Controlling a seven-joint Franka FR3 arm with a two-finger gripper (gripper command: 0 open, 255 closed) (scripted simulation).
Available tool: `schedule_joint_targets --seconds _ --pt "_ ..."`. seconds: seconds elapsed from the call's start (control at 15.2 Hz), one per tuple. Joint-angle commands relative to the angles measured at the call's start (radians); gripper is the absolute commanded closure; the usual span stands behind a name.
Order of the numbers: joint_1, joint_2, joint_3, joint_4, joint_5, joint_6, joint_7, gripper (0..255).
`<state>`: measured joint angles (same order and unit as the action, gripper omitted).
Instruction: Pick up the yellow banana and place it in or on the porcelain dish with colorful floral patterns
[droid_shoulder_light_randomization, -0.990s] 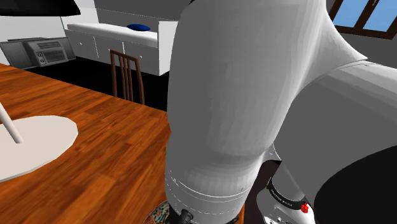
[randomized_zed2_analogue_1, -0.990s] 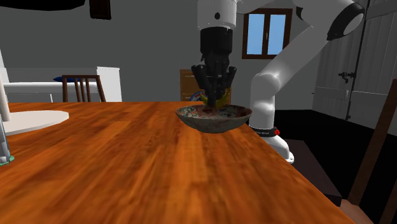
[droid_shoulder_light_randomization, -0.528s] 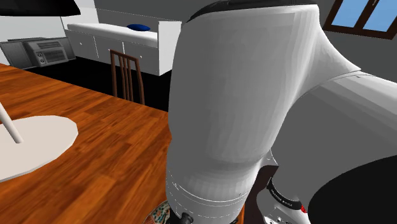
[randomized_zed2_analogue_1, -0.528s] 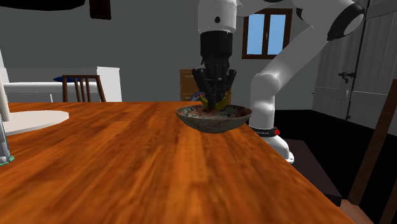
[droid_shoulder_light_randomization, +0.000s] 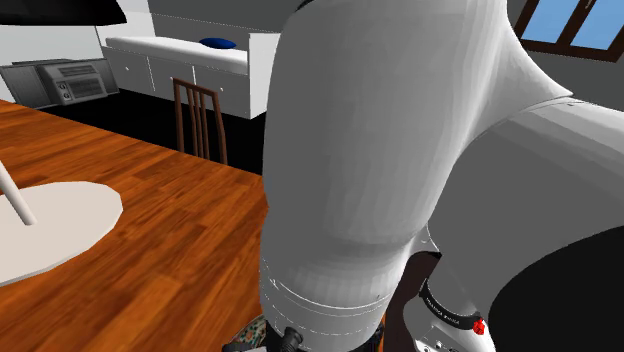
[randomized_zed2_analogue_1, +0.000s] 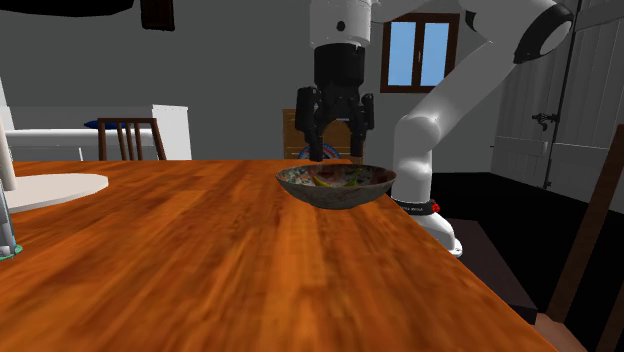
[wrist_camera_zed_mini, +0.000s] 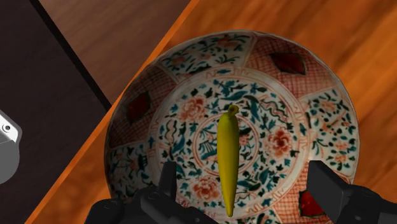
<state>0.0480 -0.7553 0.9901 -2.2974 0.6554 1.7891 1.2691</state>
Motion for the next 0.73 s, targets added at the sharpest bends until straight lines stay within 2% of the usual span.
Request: schedule_joint_targets --seconds 0.0,0.13,0.66 --pt "0.004 -0.005 -0.031 0.037 -0.018 -0.048 0.007 0" --pt "0.003 -0.003 -0.063 0.087 -0.04 -0.101 0.015 0" --pt "0.003 -0.003 -0.063 0.087 -0.04 -0.101 0.015 0"
